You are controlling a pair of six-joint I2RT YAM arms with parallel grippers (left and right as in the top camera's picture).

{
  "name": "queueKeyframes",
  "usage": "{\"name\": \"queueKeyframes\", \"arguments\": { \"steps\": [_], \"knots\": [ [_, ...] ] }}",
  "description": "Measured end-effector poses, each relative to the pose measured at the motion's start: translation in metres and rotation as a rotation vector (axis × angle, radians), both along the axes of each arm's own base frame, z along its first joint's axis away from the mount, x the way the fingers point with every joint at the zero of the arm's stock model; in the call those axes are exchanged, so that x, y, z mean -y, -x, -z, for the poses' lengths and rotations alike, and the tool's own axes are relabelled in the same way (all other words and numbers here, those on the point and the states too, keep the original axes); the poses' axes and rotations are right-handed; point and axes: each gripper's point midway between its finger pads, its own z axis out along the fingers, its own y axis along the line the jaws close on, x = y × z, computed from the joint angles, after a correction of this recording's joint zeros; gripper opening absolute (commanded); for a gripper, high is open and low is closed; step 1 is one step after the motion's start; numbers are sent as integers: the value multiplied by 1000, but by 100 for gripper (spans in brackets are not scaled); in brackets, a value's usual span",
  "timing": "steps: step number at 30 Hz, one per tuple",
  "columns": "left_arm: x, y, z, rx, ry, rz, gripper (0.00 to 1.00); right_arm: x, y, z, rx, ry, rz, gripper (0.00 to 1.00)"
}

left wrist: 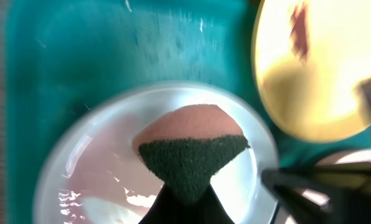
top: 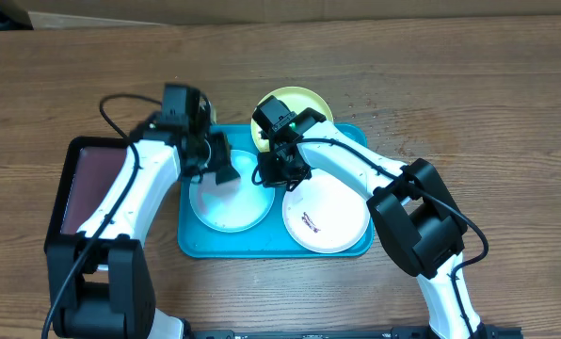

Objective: Clean dirty plates on tray and stack at the side
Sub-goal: 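Scrub the light blue plate surface with the sponge in left gripper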

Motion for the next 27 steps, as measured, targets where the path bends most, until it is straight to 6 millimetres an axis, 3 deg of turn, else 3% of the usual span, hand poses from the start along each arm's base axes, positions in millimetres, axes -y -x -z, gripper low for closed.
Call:
{"name": "queueKeyframes", "arguments": {
  "steps": [7,12,16,23,27],
  "knots": [
    [13,19,48,-9,85,27,4,-1,-1,0,4,-4,-1,4],
    [4,25,68,15,40,13,4,0,-1,0,6,0,-1,4],
    [-11,25,69,30,-75,-13,4,0,-1,1,5,0,-2,4],
    [-61,24,66,51,-348,-116,4,-2,1,1,-3,-8,-5,4],
    [-74,30,62,17,-428,-138,4,-5,3,0,-14,-21,-11,4]
  ]
}}
